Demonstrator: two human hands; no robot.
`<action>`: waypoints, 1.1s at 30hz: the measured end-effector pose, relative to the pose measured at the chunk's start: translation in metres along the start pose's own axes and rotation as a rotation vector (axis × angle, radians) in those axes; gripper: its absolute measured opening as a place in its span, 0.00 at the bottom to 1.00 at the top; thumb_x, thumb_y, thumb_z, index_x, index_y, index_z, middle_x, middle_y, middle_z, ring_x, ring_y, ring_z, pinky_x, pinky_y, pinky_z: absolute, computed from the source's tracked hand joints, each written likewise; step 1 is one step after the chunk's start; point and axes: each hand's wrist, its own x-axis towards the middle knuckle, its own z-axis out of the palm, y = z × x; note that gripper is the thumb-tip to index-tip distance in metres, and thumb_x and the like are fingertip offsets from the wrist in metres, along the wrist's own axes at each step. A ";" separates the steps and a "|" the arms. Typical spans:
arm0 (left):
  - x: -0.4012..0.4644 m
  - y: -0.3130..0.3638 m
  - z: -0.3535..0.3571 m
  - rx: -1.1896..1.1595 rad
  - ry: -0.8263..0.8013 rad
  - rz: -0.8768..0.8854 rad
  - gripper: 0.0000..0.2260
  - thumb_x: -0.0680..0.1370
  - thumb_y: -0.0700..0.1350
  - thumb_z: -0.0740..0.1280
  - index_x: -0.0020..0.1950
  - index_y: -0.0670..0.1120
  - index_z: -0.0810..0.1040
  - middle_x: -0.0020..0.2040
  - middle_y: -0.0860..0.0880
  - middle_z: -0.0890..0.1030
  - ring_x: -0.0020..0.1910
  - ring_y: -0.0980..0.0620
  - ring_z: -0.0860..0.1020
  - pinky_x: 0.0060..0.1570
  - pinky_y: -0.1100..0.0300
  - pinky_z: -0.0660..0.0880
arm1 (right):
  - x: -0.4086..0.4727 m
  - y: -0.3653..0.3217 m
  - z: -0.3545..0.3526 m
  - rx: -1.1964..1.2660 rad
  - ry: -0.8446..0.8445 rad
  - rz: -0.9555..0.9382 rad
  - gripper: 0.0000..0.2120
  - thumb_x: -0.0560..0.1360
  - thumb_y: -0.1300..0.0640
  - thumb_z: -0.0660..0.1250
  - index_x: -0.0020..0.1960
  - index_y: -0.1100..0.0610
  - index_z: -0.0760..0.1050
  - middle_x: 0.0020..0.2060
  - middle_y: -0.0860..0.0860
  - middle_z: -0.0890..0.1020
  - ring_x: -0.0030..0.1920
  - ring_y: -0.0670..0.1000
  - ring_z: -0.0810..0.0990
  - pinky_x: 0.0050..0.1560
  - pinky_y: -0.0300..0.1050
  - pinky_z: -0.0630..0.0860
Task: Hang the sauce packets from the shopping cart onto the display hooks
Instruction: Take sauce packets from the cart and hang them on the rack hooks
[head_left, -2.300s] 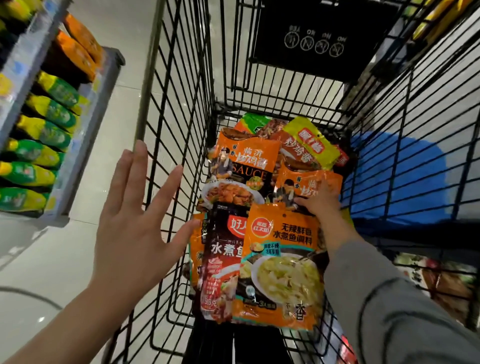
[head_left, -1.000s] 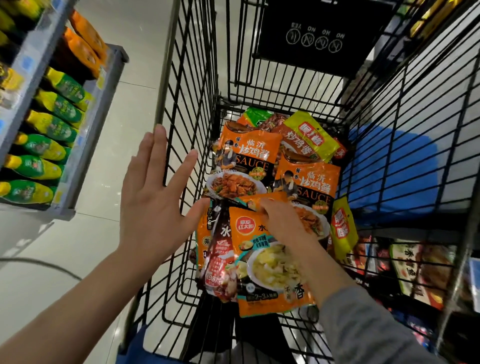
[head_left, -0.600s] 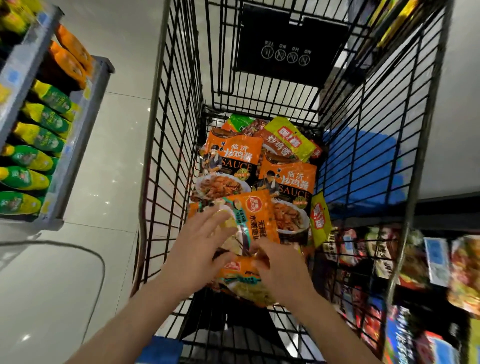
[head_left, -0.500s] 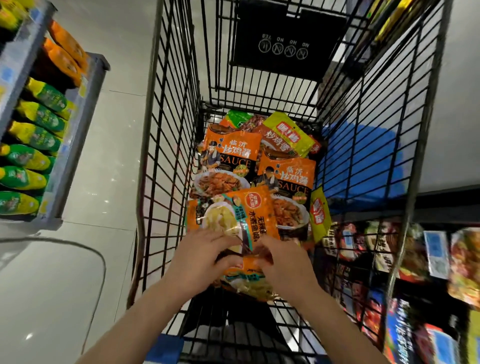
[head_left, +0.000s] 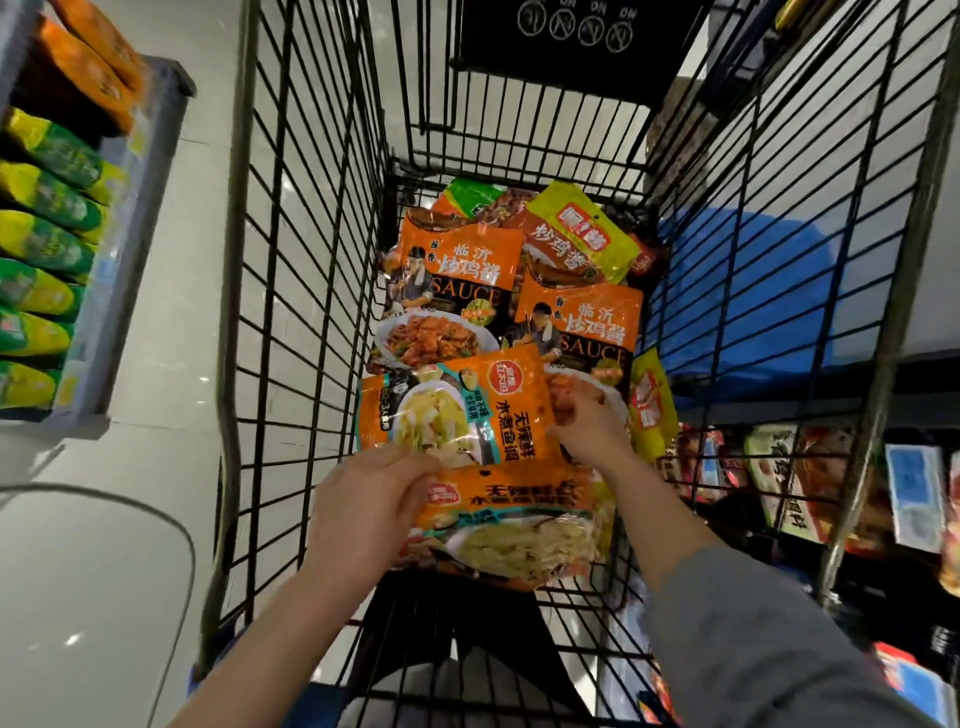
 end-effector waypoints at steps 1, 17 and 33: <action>-0.002 0.001 0.001 -0.009 0.015 0.005 0.12 0.71 0.50 0.60 0.44 0.52 0.83 0.40 0.55 0.83 0.38 0.51 0.81 0.34 0.58 0.75 | 0.001 0.002 0.009 0.071 0.026 0.023 0.16 0.72 0.52 0.69 0.59 0.47 0.73 0.54 0.48 0.80 0.53 0.53 0.78 0.49 0.47 0.75; 0.024 0.013 0.004 0.081 -0.028 -0.090 0.07 0.68 0.43 0.74 0.44 0.52 0.84 0.34 0.48 0.82 0.34 0.43 0.80 0.30 0.58 0.72 | -0.110 -0.098 -0.142 -0.331 0.600 -0.660 0.07 0.76 0.57 0.65 0.49 0.57 0.81 0.44 0.51 0.78 0.42 0.51 0.76 0.37 0.44 0.72; 0.046 0.000 -0.007 -0.131 -0.369 -0.190 0.21 0.76 0.36 0.62 0.67 0.49 0.72 0.58 0.42 0.80 0.55 0.42 0.77 0.49 0.53 0.75 | -0.233 -0.059 -0.187 -0.221 0.334 -0.628 0.05 0.72 0.44 0.62 0.44 0.41 0.76 0.38 0.43 0.76 0.41 0.41 0.75 0.42 0.35 0.69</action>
